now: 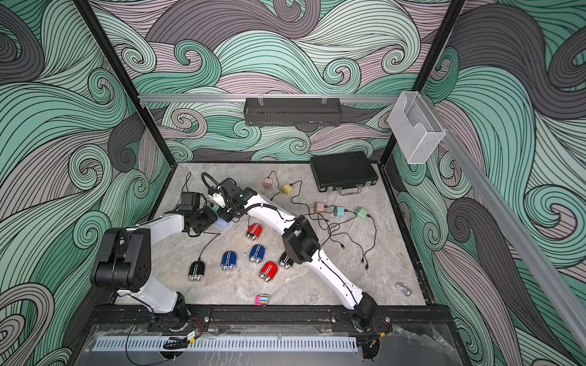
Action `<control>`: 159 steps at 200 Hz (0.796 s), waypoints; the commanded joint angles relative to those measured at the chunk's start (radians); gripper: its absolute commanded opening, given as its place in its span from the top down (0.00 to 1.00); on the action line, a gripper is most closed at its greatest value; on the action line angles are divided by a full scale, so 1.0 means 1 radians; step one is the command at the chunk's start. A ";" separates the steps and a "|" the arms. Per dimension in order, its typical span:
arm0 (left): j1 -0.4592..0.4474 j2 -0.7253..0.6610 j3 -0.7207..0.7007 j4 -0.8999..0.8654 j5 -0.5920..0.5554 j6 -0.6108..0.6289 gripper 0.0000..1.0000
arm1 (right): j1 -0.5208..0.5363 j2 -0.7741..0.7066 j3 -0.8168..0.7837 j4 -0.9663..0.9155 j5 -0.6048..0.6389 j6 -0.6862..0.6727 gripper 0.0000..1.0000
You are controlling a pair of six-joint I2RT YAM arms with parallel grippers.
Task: Unplug the electric shaver
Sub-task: Remove the plug from the socket.
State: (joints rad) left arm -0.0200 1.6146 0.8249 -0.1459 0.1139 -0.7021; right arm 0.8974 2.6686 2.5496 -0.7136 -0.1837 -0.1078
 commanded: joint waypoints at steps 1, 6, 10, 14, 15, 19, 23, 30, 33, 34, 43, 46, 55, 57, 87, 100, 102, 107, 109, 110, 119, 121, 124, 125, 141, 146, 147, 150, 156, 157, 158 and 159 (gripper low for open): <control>0.008 0.036 0.006 -0.082 -0.023 -0.005 0.67 | 0.001 -0.099 -0.010 0.038 0.029 -0.033 0.78; 0.008 0.037 0.004 -0.083 -0.023 -0.005 0.67 | 0.002 -0.100 -0.013 0.039 0.032 -0.033 0.78; 0.008 0.039 0.005 -0.081 -0.023 -0.004 0.67 | 0.002 -0.101 -0.014 0.039 0.037 -0.032 0.78; 0.008 0.040 0.005 -0.081 -0.022 -0.004 0.67 | 0.002 -0.101 -0.014 0.038 0.039 -0.032 0.78; 0.008 0.040 0.005 -0.081 -0.022 -0.004 0.67 | 0.002 -0.102 -0.014 0.038 0.039 -0.031 0.78; 0.007 0.042 0.004 -0.080 -0.021 -0.004 0.67 | 0.003 -0.101 -0.014 0.040 0.039 -0.031 0.78; 0.007 0.043 0.005 -0.080 -0.020 -0.004 0.67 | 0.003 -0.099 -0.015 0.039 0.041 -0.032 0.78; 0.008 0.048 0.005 -0.080 -0.018 -0.004 0.67 | 0.003 -0.099 -0.014 0.040 0.044 -0.032 0.78; 0.007 0.050 0.004 -0.080 -0.017 -0.004 0.67 | 0.003 -0.098 -0.015 0.040 0.045 -0.032 0.78; 0.007 0.050 0.005 -0.080 -0.016 -0.003 0.67 | 0.002 -0.098 -0.015 0.041 0.045 -0.032 0.78; 0.008 0.056 0.005 -0.078 -0.013 -0.003 0.67 | 0.002 -0.096 -0.015 0.039 0.048 -0.031 0.78; 0.007 0.059 0.004 -0.078 -0.012 -0.003 0.67 | 0.003 -0.095 -0.015 0.039 0.050 -0.031 0.78; 0.008 0.065 0.004 -0.078 -0.011 -0.002 0.67 | 0.003 -0.095 -0.015 0.037 0.052 -0.032 0.78; 0.007 0.066 0.004 -0.078 -0.011 -0.002 0.67 | 0.003 -0.095 -0.017 0.037 0.053 -0.032 0.78; 0.006 0.079 0.002 -0.085 -0.013 0.000 0.68 | 0.003 -0.098 -0.027 0.046 0.062 -0.035 0.78; 0.006 0.085 0.002 -0.092 -0.015 0.003 0.68 | 0.005 -0.099 -0.029 0.049 0.070 -0.042 0.78; 0.006 0.087 0.002 -0.093 -0.015 0.003 0.68 | 0.005 -0.098 -0.030 0.048 0.070 -0.044 0.78; 0.006 0.088 0.001 -0.093 -0.016 0.003 0.68 | 0.006 -0.096 -0.029 0.048 0.074 -0.047 0.78; 0.006 0.089 0.000 -0.093 -0.016 0.003 0.68 | 0.006 -0.095 -0.030 0.048 0.074 -0.049 0.78; 0.005 0.090 -0.001 -0.093 -0.016 0.003 0.68 | 0.006 -0.095 -0.029 0.048 0.074 -0.051 0.78; 0.005 0.092 -0.005 -0.093 -0.016 0.004 0.68 | 0.010 -0.092 -0.029 0.044 0.086 -0.060 0.78; 0.006 0.093 -0.007 -0.093 -0.016 0.003 0.68 | 0.011 -0.092 -0.029 0.043 0.089 -0.063 0.78; 0.005 0.093 -0.009 -0.092 -0.016 0.003 0.68 | 0.012 -0.092 -0.029 0.042 0.093 -0.067 0.78; 0.005 0.093 -0.010 -0.092 -0.016 0.003 0.68 | 0.012 -0.092 -0.029 0.041 0.094 -0.069 0.78; 0.005 0.090 -0.022 -0.082 -0.016 0.001 0.68 | 0.020 -0.094 -0.035 0.034 0.110 -0.081 0.78; 0.006 0.088 -0.025 -0.080 -0.016 0.000 0.68 | 0.020 -0.097 -0.038 0.036 0.113 -0.081 0.79; 0.006 0.088 -0.025 -0.080 -0.016 0.000 0.68 | 0.021 -0.097 -0.039 0.036 0.112 -0.080 0.79; 0.006 0.088 -0.026 -0.080 -0.016 0.000 0.68 | 0.020 -0.098 -0.042 0.037 0.112 -0.081 0.79; 0.005 0.088 -0.024 -0.081 -0.016 0.000 0.68 | 0.021 -0.102 -0.048 0.039 0.113 -0.079 0.79; 0.005 0.088 -0.025 -0.081 -0.016 0.000 0.68 | 0.021 -0.103 -0.049 0.040 0.113 -0.079 0.79; 0.006 0.088 -0.025 -0.081 -0.016 0.000 0.68 | 0.021 -0.105 -0.050 0.040 0.112 -0.078 0.79; 0.005 0.088 -0.024 -0.081 -0.016 0.000 0.68 | 0.021 -0.105 -0.051 0.041 0.113 -0.078 0.79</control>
State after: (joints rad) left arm -0.0200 1.6417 0.8417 -0.1326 0.1287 -0.7074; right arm 0.9108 2.6308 2.5179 -0.7033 -0.1036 -0.1497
